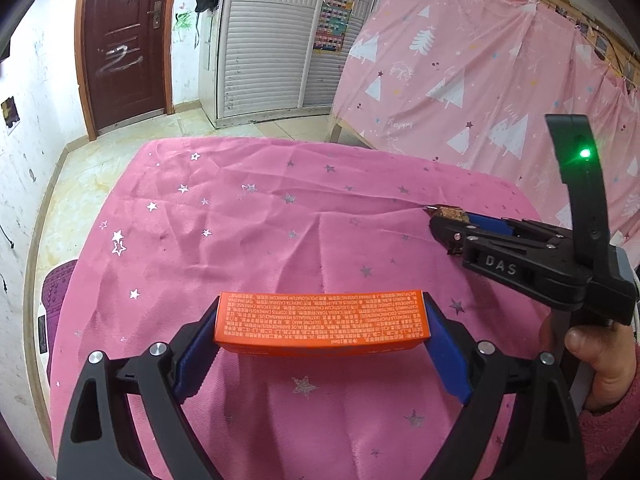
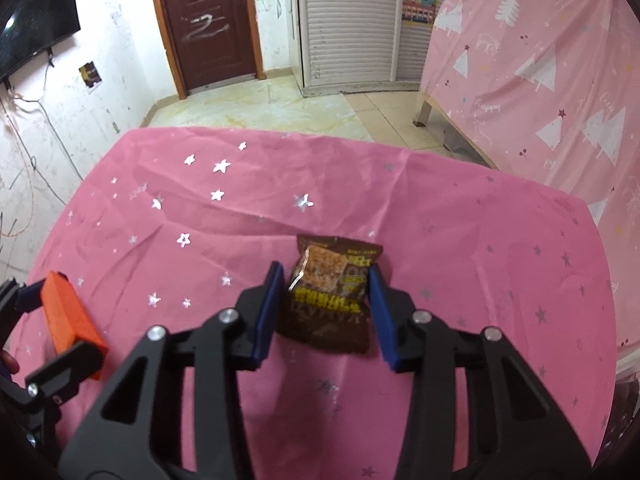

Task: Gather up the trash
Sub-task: 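Carry the orange box and snack packet in both grippers over the yellow bin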

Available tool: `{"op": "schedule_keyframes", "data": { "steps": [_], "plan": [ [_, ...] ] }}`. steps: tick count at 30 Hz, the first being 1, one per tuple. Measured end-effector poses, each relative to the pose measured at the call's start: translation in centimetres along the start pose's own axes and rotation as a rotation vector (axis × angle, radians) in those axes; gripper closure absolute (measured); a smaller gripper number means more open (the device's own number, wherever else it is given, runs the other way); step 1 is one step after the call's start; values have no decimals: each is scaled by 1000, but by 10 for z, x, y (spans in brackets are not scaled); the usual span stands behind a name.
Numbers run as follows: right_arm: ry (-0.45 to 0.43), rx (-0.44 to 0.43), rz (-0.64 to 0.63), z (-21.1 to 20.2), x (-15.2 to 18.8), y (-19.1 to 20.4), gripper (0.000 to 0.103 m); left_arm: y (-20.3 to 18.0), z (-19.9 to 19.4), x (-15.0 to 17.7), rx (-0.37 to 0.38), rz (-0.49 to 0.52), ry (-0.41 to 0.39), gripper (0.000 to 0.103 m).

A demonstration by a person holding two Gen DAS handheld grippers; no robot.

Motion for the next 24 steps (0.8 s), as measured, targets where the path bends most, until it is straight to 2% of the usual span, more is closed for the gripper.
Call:
{"op": "schedule_keyframes", "data": {
  "steps": [7, 14, 24],
  "plan": [
    [-51, -18, 34, -19, -1, -12, 63, -9, -1, 1, -40, 24, -3, 18],
    [-105, -26, 68, -43, 4, -34, 63, -35, -5, 1, -47, 63, -4, 18],
    [-205, 1, 179, -87, 23, -104, 63, -103, -2, 2, -31, 149, 13, 18]
  ]
}}
Point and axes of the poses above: each gripper's, at about its wrist camera, not at the fingertips, and z roughly the way its jaws point, y to its left, x to its underside, the point moved 2 cm from there along z, roughly the way its jaws point
